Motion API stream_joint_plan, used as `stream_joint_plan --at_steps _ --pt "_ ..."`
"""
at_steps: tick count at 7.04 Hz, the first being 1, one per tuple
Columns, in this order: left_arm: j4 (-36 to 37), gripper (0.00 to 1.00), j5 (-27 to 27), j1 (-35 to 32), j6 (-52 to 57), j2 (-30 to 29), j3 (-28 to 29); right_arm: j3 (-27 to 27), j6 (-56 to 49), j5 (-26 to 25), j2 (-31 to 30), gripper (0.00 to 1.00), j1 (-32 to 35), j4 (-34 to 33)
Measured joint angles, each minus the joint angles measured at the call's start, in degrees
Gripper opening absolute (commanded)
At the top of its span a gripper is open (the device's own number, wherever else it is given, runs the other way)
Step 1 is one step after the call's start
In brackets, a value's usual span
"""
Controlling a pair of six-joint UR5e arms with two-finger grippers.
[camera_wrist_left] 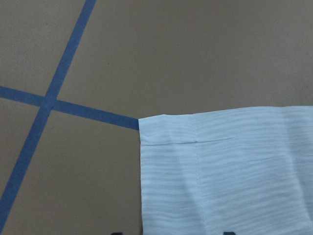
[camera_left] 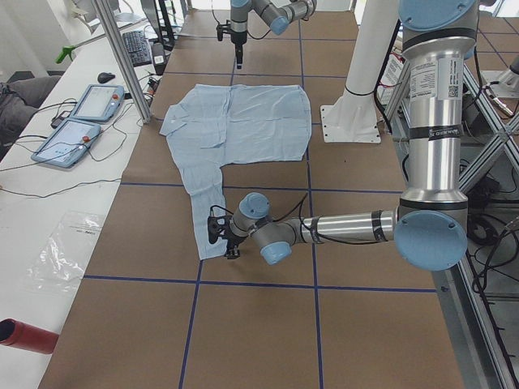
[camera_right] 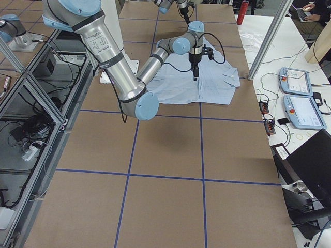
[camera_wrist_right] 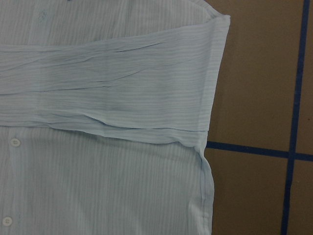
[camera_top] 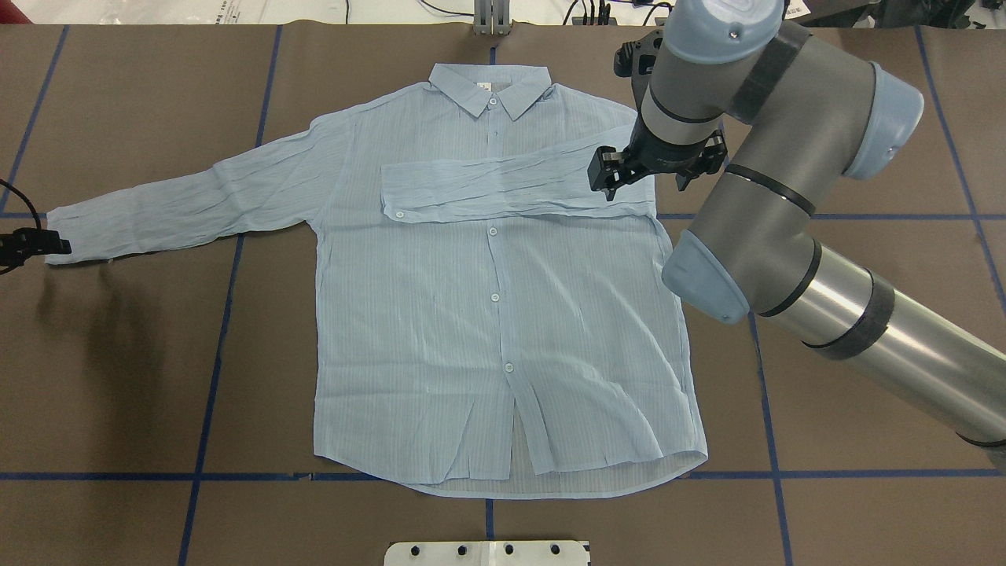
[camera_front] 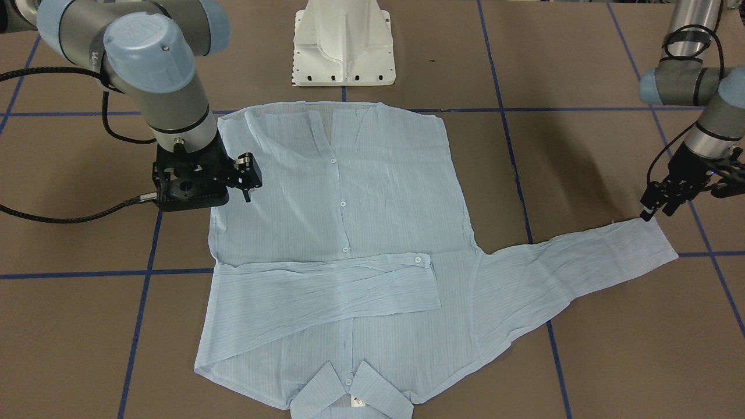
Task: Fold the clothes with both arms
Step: 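Release the sleeve and raise the right gripper while the left gripper grasps the other cuff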
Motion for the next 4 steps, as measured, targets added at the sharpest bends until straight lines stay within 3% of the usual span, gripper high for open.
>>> stream_joint_plan --at_steps 1,4 --pt "0.3 0.51 0.1 0.1 0.0 -0.3 0.2 0.1 0.0 0.1 -0.3 1.0 0.0 0.1" --pt "1.0 0.49 0.1 0.3 0.1 -0.7 0.4 0.9 0.0 0.2 -1.4 1.0 0.0 0.3"
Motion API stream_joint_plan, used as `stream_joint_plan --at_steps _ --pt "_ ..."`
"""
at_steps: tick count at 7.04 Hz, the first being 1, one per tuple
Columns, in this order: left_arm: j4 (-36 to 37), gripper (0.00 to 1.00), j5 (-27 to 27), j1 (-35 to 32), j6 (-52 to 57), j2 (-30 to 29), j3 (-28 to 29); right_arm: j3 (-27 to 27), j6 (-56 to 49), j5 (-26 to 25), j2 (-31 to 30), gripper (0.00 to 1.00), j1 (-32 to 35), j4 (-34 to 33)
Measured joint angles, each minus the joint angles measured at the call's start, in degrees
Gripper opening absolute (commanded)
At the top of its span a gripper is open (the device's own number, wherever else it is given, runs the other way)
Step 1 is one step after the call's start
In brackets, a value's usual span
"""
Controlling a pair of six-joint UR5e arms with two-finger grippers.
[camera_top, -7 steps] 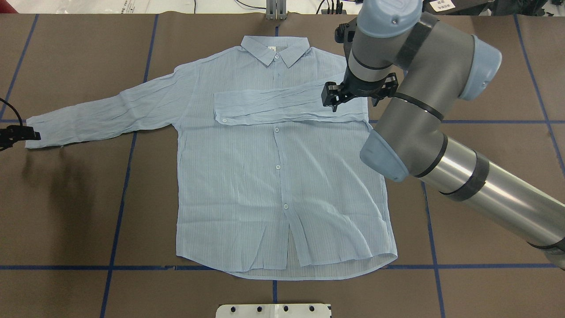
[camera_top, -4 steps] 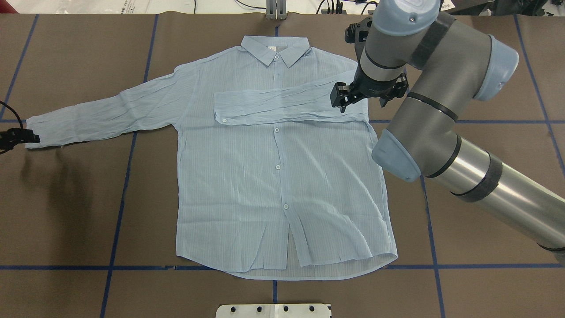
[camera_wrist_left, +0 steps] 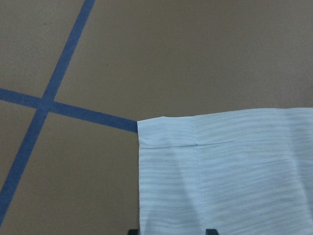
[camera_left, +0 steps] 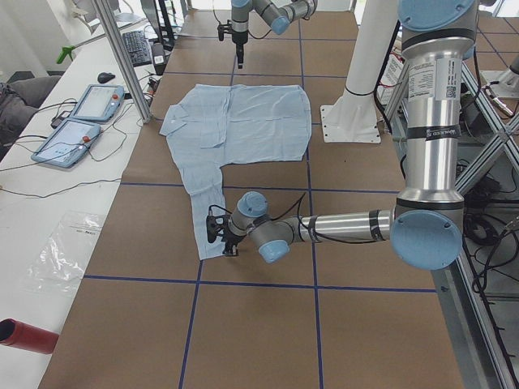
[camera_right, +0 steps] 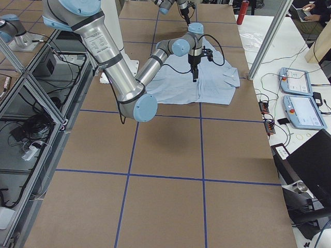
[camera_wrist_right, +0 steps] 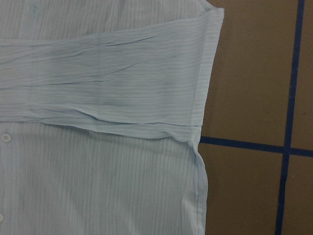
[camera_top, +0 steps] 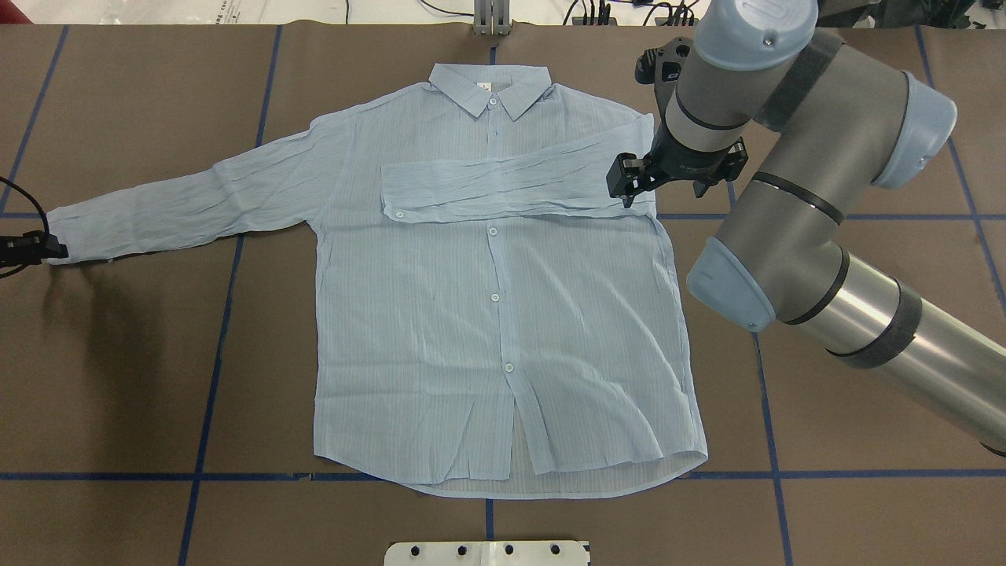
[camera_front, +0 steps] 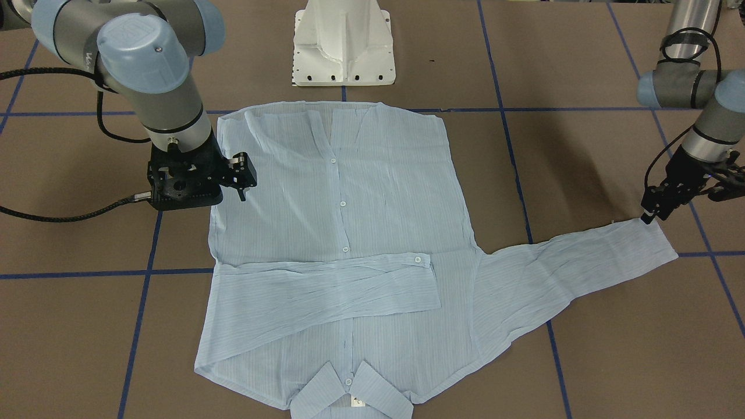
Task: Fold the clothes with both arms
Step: 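Release the sleeve and raise the right gripper while the left gripper grasps the other cuff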
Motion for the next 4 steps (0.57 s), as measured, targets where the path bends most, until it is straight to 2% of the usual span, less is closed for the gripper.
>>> stream_joint_plan --at_steps 4 --pt "0.2 0.49 0.0 0.5 0.2 0.0 0.4 0.4 0.0 -0.1 -0.4 1.0 0.0 0.0"
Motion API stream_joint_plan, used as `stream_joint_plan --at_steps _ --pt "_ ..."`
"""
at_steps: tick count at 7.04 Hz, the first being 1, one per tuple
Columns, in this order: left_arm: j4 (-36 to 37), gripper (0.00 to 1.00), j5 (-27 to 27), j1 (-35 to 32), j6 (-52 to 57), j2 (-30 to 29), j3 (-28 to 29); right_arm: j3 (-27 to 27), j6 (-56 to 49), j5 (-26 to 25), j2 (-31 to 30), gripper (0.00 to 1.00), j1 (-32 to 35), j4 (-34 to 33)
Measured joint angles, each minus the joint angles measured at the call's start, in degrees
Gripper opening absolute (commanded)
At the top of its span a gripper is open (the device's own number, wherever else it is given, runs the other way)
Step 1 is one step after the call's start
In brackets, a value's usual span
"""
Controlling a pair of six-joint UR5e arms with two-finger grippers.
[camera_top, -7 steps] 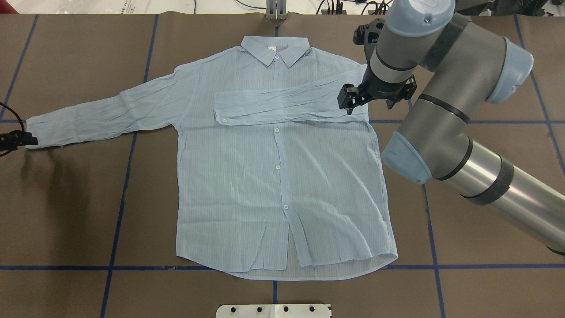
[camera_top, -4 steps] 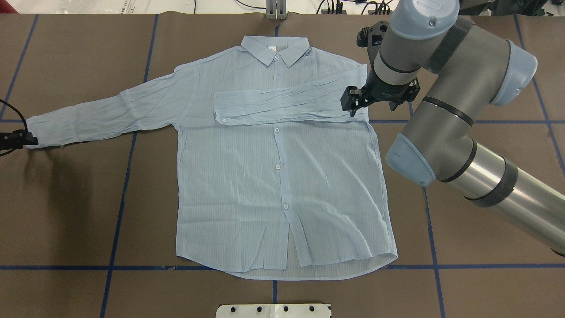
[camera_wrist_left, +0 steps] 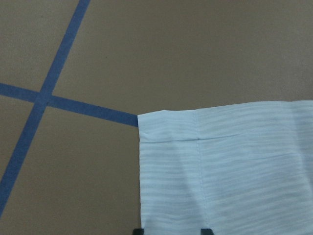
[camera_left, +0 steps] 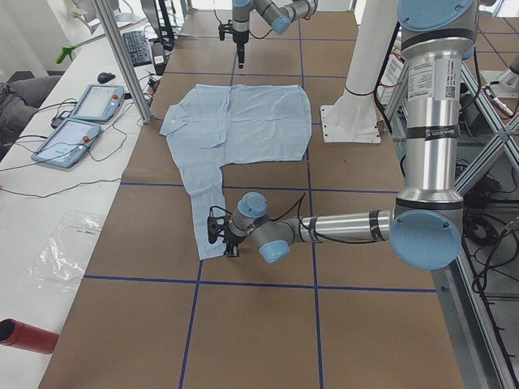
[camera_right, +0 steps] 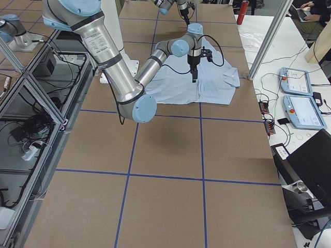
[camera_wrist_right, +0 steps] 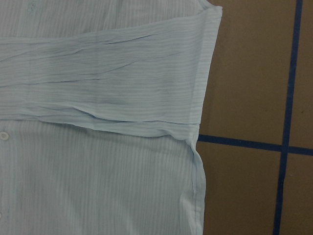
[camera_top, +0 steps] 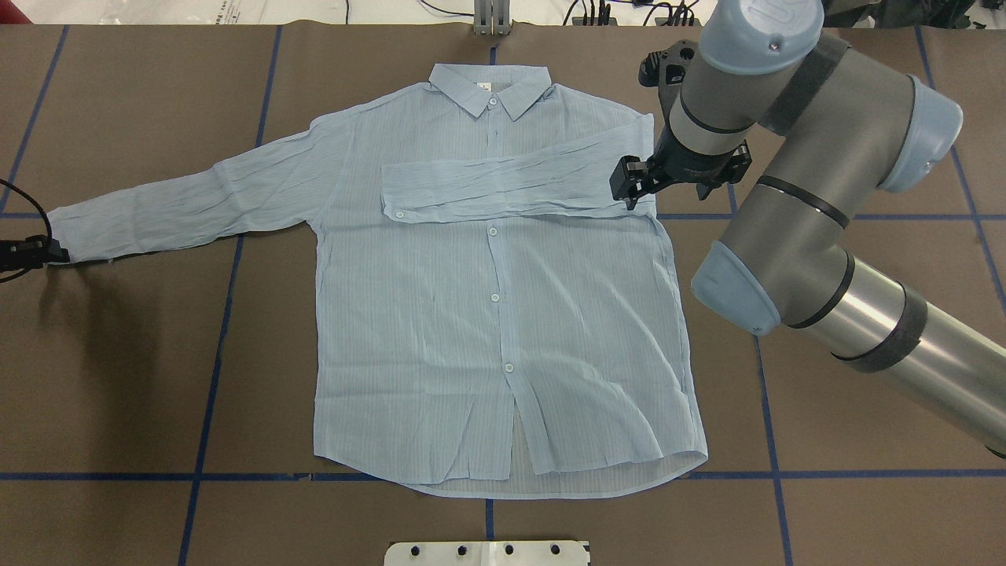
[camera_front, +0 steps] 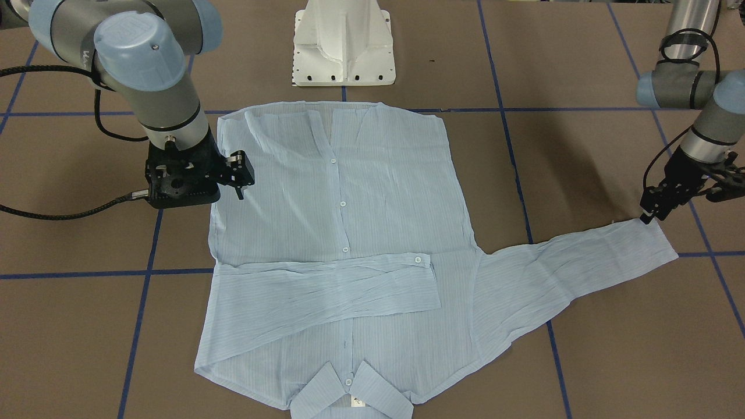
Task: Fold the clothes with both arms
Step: 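Release the sleeve and raise the right gripper while the left gripper grasps the other cuff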
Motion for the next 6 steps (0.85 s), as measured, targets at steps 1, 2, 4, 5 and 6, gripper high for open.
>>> stream_joint_plan --at_steps 1,2,4,5,6 --pt "0.0 0.4 0.0 0.0 0.1 0.0 0.1 0.0 0.0 0.0 0.0 1.0 0.0 0.0" --pt "0.1 0.32 0.0 0.1 0.1 0.0 0.1 0.0 0.0 0.0 -0.1 1.0 0.0 0.0" --pt "0.1 0.06 0.2 0.2 0.2 0.0 0.1 0.0 0.0 0.0 -0.2 1.0 0.0 0.0" --pt "0.1 0.0 0.3 0.3 0.2 0.0 0.1 0.0 0.0 0.1 -0.2 1.0 0.0 0.0" --pt "0.1 0.0 0.3 0.4 0.3 0.0 0.1 0.0 0.0 0.1 -0.3 1.0 0.0 0.0"
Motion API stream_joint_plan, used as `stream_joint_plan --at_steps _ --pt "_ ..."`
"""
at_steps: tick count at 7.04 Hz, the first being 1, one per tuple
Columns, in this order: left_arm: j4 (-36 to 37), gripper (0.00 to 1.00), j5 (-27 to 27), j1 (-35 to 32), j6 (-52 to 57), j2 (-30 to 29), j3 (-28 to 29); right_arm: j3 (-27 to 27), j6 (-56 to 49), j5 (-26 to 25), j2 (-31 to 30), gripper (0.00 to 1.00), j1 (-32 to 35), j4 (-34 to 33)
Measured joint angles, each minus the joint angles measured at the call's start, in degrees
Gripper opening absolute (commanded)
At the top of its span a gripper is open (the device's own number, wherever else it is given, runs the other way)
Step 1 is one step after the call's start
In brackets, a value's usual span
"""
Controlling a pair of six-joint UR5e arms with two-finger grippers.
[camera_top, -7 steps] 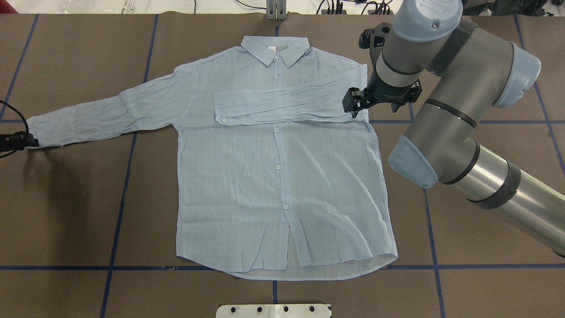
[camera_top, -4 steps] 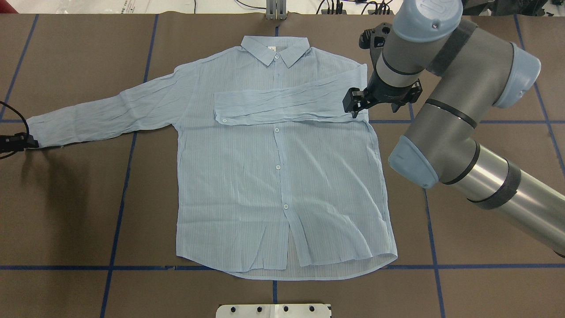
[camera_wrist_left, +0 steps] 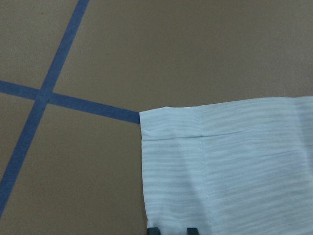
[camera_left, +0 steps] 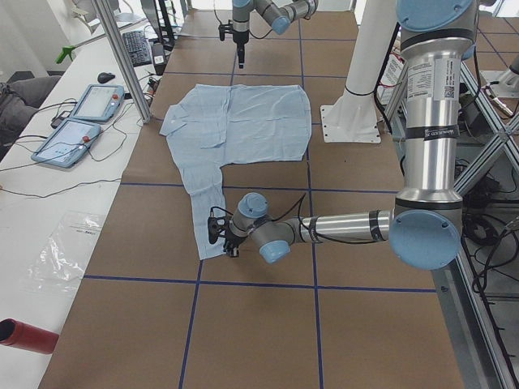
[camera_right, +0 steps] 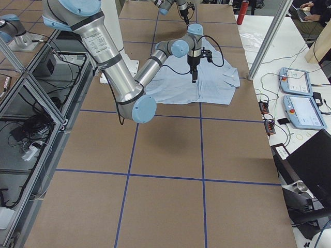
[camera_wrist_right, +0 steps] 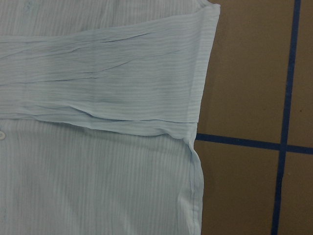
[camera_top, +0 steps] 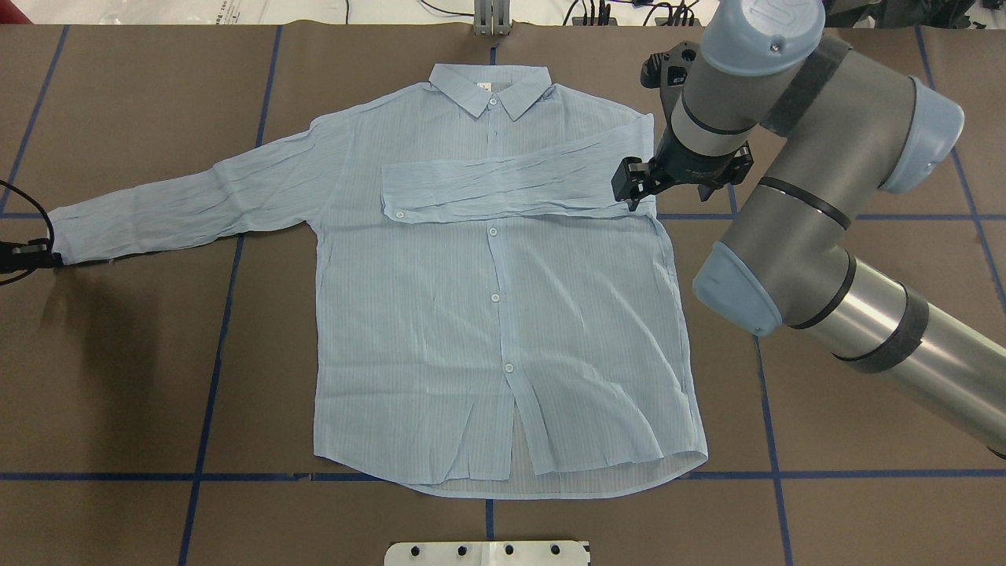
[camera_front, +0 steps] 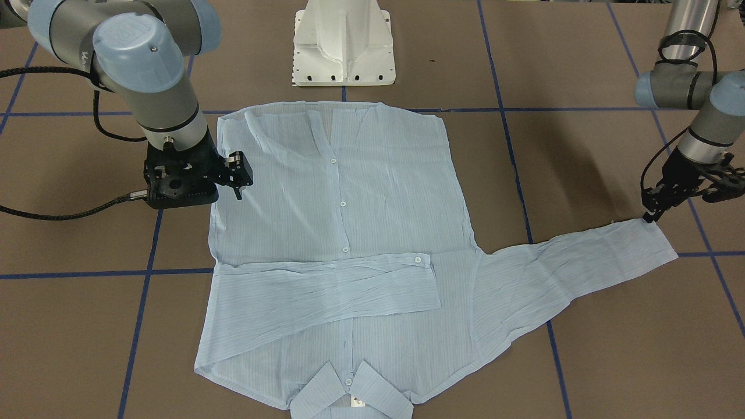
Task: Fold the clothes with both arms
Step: 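Release the sleeve and raise the right gripper while the left gripper grasps the other cuff, then fold the held sleeve with the left gripper across the shirt body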
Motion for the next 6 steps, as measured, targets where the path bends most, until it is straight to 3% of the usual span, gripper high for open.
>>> stream_joint_plan --at_steps 4,6 --pt "3.4 0.0 -0.6 -0.2 0.2 -0.8 -4.6 3.1 -1.0 0.7 -3.3 1.0 1.4 -0.2" --pt "18.5 0.0 -0.6 -0.6 0.2 -5.6 -14.3 5.1 -4.9 3.0 -7.0 1.0 4.5 -0.3"
